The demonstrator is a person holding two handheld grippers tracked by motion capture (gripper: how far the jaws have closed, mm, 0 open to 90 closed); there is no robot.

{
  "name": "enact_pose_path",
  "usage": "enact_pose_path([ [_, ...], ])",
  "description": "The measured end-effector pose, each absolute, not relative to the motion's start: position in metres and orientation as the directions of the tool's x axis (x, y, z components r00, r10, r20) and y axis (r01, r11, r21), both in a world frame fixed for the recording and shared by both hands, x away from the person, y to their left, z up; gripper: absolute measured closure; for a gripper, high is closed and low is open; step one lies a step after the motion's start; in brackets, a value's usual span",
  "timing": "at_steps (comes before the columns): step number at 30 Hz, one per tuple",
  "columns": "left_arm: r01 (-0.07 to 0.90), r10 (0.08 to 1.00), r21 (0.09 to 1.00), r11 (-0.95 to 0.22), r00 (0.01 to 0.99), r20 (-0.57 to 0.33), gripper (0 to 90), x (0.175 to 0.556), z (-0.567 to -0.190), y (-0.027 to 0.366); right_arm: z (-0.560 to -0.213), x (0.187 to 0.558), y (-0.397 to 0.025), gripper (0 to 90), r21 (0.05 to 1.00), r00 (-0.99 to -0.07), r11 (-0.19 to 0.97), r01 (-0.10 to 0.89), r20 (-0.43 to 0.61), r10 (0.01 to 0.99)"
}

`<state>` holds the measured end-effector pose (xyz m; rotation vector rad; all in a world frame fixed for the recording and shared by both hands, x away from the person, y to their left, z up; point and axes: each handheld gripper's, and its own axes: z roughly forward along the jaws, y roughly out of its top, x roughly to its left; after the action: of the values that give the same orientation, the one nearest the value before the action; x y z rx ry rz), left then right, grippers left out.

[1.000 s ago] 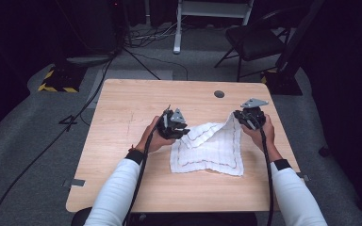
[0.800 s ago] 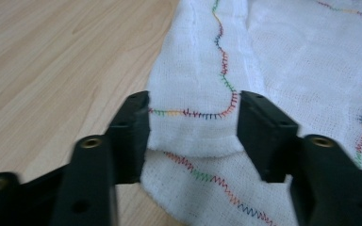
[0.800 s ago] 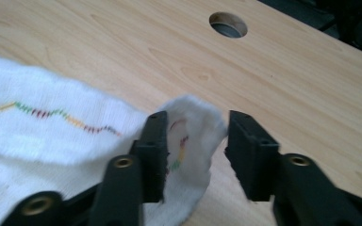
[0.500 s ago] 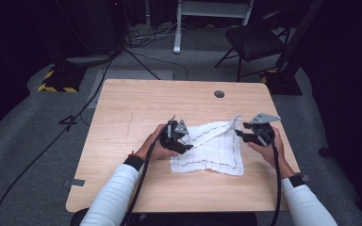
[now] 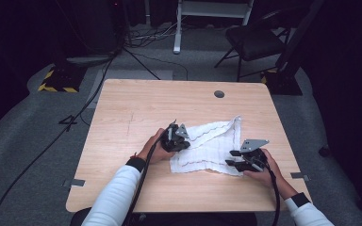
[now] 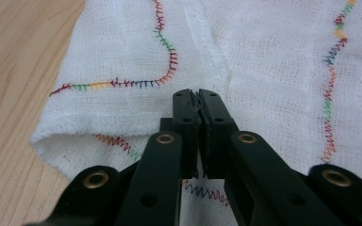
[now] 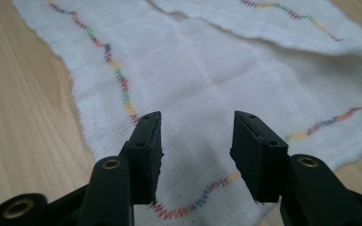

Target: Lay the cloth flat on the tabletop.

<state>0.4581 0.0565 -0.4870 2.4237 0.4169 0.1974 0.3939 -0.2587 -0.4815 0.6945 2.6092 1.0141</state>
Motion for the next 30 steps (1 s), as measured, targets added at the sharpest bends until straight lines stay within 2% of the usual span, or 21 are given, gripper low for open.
enact_pose_path([
  [2,0.241,0.338,0.633,-0.736,0.941,0.034,89.0,0.456,-0.486,0.057,-0.485,0.392,-0.258,55.0,0.677,-0.858,0.652,0.341,-0.059,0.509],
  [3,0.231,0.322,0.621,-0.749,0.946,0.037,89.1,0.453,-0.485,0.057,-0.490,0.386,-0.259,59.2,0.683,-0.854,0.645,0.343,-0.059,0.516],
  [7,0.211,0.301,0.618,-0.758,0.953,0.044,89.4,0.446,-0.480,0.058,-0.490,0.379,-0.262,60.6,0.680,-0.856,0.645,0.348,-0.049,0.514],
  [13,0.208,0.310,0.704,-0.679,0.951,0.018,89.4,0.430,-0.457,0.070,-0.489,0.358,-0.273,62.8,0.673,-0.861,0.659,0.334,-0.066,0.504],
  [15,0.198,0.332,0.719,-0.666,0.942,0.049,89.4,0.428,-0.450,0.074,-0.488,0.352,-0.275,62.8,0.665,-0.862,0.671,0.328,-0.080,0.501],
  [20,0.240,0.454,0.784,-0.573,0.889,0.060,89.5,0.451,-0.437,0.084,-0.486,0.349,-0.278,62.6,0.650,-0.870,0.687,0.326,-0.078,0.487],
  [24,0.315,0.570,0.793,-0.522,0.820,0.050,89.5,0.485,-0.433,0.095,-0.486,0.351,-0.279,61.6,0.649,-0.872,0.685,0.331,-0.068,0.485],
  [25,0.315,0.570,0.793,-0.522,0.820,0.050,89.5,0.485,-0.433,0.095,-0.486,0.351,-0.279,61.6,0.649,-0.872,0.685,0.331,-0.068,0.485],
  [26,0.355,0.635,0.783,-0.511,0.770,0.066,89.6,0.502,-0.433,0.102,-0.486,0.351,-0.279,60.3,0.651,-0.872,0.684,0.329,-0.069,0.485],
  [28,0.405,0.698,0.776,-0.484,0.714,0.064,89.8,0.516,-0.436,0.111,-0.486,0.352,-0.280,58.7,0.649,-0.871,0.685,0.330,-0.069,0.486],
  [29,0.438,0.724,0.766,-0.470,0.688,0.051,85.1,0.521,-0.438,0.113,-0.486,0.352,-0.280,57.1,0.650,-0.870,0.684,0.329,-0.072,0.487],
  [30,0.438,0.724,0.766,-0.470,0.688,0.051,76.8,0.521,-0.438,0.113,-0.486,0.352,-0.280,57.1,0.650,-0.870,0.684,0.329,-0.072,0.487],
])
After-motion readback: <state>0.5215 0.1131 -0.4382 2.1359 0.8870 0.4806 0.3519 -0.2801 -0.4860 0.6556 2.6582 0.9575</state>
